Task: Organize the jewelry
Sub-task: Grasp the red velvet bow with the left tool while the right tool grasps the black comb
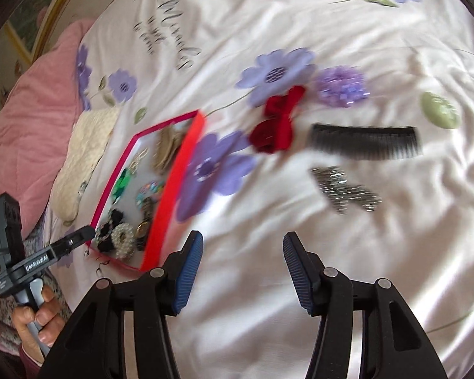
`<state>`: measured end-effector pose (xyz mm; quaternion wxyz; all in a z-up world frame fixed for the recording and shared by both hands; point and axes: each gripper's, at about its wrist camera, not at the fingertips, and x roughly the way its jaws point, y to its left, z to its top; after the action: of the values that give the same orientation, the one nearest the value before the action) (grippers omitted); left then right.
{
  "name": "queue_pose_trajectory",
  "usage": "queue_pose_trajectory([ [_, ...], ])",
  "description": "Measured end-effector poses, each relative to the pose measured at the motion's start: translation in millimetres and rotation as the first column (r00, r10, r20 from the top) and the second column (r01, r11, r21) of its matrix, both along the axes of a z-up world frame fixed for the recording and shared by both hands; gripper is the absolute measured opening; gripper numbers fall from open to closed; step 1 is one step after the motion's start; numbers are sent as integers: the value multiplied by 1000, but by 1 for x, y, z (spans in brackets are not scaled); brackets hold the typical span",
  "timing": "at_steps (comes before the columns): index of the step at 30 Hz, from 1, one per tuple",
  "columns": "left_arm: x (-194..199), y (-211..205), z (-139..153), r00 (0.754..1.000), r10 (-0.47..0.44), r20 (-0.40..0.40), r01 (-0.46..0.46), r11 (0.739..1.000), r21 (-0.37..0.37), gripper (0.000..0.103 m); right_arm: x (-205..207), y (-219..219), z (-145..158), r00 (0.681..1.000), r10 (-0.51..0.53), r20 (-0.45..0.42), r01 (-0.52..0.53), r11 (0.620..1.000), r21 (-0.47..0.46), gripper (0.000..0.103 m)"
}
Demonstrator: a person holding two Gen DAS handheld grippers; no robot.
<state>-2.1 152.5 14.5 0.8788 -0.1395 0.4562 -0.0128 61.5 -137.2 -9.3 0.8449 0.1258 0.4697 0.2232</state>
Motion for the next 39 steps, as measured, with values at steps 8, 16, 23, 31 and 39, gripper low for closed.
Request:
queue_pose_trajectory([
  [8,15,-42,3,997,-75,-9,75,997,18,50,5,-47,-3,995,-98,-2,98,995,5,55],
  [16,31,-71,2,991,-131,-22,131,991,38,51,15,-75,-13,986,-164,-25,165,986,14,55],
  [23,58,-96,1,983,-180,-29,181,982,52,54,31,-95,-17,977,-212,-28,212,977,10,55],
  [31,115,-137,-12,969,-245,-41,247,966,71,63,65,-118,-28,956,-286,-62,288,957,37,55],
  [39,187,-168,-46,963,-255,-84,263,960,100,63,103,-133,-50,933,-344,-108,351,934,62,55],
])
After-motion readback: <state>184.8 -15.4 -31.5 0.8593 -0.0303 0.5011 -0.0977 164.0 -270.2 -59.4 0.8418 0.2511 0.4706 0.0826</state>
